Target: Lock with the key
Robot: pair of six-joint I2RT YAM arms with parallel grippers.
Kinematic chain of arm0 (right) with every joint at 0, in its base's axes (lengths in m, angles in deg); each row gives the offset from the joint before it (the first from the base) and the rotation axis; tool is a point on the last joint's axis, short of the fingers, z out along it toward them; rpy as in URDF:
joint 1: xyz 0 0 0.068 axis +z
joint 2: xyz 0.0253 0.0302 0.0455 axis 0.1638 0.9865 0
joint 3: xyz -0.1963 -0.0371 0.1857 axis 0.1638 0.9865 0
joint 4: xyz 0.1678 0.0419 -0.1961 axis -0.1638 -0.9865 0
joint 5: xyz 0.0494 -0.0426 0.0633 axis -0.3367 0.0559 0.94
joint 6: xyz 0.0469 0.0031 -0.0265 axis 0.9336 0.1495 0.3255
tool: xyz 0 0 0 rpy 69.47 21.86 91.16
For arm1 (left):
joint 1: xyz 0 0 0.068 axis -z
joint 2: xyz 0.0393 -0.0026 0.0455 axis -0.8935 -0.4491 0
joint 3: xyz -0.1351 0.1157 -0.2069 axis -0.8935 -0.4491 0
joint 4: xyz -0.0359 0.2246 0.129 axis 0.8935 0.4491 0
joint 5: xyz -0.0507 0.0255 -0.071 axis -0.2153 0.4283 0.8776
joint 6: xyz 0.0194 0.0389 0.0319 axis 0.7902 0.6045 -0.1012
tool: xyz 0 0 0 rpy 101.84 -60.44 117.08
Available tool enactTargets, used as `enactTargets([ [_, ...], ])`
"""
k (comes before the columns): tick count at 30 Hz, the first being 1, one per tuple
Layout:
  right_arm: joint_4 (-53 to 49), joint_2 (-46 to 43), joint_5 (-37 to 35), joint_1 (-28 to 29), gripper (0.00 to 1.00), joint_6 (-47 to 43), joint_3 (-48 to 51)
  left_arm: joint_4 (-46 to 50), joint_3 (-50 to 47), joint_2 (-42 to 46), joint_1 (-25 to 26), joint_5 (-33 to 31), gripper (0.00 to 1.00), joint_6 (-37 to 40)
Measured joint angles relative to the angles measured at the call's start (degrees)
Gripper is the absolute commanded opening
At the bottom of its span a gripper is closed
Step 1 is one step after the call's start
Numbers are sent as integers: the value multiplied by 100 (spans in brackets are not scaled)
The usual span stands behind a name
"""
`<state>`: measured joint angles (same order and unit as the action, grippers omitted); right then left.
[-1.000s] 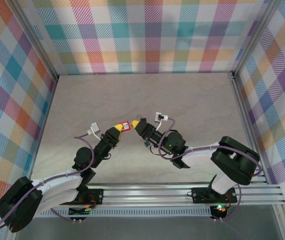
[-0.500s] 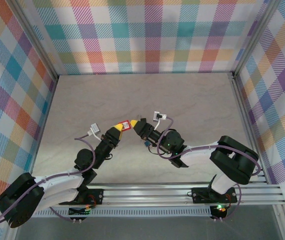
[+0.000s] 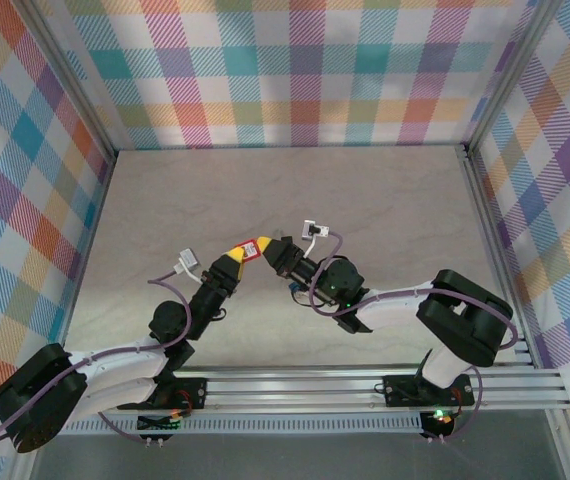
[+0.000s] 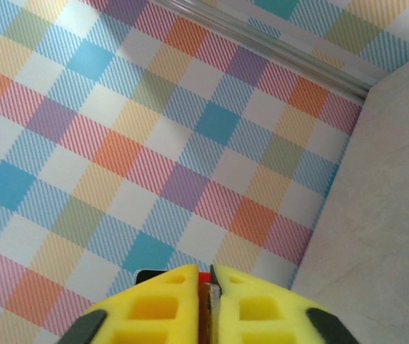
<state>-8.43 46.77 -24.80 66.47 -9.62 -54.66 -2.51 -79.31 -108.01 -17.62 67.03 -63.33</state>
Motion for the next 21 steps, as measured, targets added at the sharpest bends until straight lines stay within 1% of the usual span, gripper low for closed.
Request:
enactTargets([
  [5,42,63,-219,107,0,13,-160,-168,-4,0,142,-352,0,184],
  [15,94,70,-881,275,0,-306,-192,-232,-2,22,400,-737,0,396],
  [21,90,35,-925,240,0,-374,-170,-208,-2,31,501,-828,0,444],
])
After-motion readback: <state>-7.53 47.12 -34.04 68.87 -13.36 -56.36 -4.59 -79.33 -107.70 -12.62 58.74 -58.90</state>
